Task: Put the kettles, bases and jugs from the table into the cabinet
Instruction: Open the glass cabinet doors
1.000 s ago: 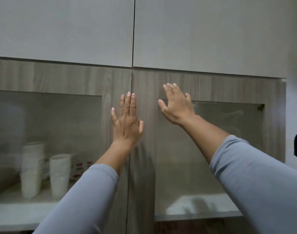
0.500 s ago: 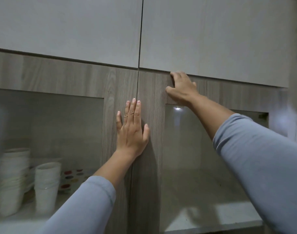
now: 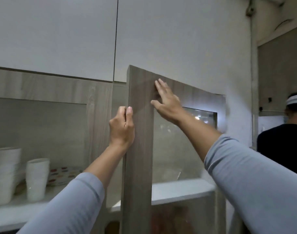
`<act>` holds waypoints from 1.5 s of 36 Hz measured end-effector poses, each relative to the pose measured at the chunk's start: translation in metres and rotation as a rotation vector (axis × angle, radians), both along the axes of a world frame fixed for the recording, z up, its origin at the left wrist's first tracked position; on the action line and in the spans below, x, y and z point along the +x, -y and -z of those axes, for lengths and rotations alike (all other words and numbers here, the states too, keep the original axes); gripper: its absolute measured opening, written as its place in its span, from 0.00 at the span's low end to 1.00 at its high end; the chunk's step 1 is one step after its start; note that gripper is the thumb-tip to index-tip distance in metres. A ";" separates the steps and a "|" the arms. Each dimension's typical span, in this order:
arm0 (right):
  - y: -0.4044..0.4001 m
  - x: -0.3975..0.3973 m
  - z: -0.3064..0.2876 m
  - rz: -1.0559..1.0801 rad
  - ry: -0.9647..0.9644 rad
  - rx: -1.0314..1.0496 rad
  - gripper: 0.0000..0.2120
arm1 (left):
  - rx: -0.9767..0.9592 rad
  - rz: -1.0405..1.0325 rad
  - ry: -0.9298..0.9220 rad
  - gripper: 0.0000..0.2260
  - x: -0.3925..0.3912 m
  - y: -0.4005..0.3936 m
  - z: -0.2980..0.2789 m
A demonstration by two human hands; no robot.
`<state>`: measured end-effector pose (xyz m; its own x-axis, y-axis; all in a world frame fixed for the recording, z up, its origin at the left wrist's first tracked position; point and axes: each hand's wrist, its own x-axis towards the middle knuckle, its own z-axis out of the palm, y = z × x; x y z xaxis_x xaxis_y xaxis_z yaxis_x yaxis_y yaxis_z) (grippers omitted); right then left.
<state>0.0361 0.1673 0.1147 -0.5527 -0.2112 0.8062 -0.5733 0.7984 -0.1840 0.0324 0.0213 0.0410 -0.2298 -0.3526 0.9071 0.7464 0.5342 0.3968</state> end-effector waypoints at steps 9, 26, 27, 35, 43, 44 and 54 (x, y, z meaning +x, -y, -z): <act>-0.052 0.101 0.084 -0.088 0.024 -0.122 0.31 | -0.148 0.088 -0.021 0.17 0.111 -0.071 0.016; -0.217 0.270 0.166 0.049 0.254 -0.636 0.25 | -0.416 0.491 0.037 0.24 0.234 -0.268 0.034; -0.227 0.278 0.168 0.068 0.264 -0.662 0.25 | -0.427 0.521 0.049 0.24 0.238 -0.282 0.037; -0.307 0.314 0.186 0.324 0.342 -0.744 0.21 | -0.541 0.628 0.155 0.26 0.250 -0.381 0.057; -0.383 0.316 0.211 0.490 0.322 -0.950 0.16 | -0.706 0.701 0.207 0.25 0.240 -0.461 0.078; -0.393 0.313 0.214 0.504 0.314 -0.980 0.16 | -0.732 0.697 0.206 0.25 0.238 -0.470 0.080; -0.489 0.286 0.223 0.567 0.329 -1.199 0.14 | -0.873 0.582 0.057 0.24 0.192 -0.579 0.094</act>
<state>0.3221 0.6566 -0.1078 -0.5289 0.8357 0.1479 -0.0191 0.1625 -0.9865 0.2247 0.6004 -0.0531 -0.2041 0.5972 0.7757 0.9722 0.2164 0.0891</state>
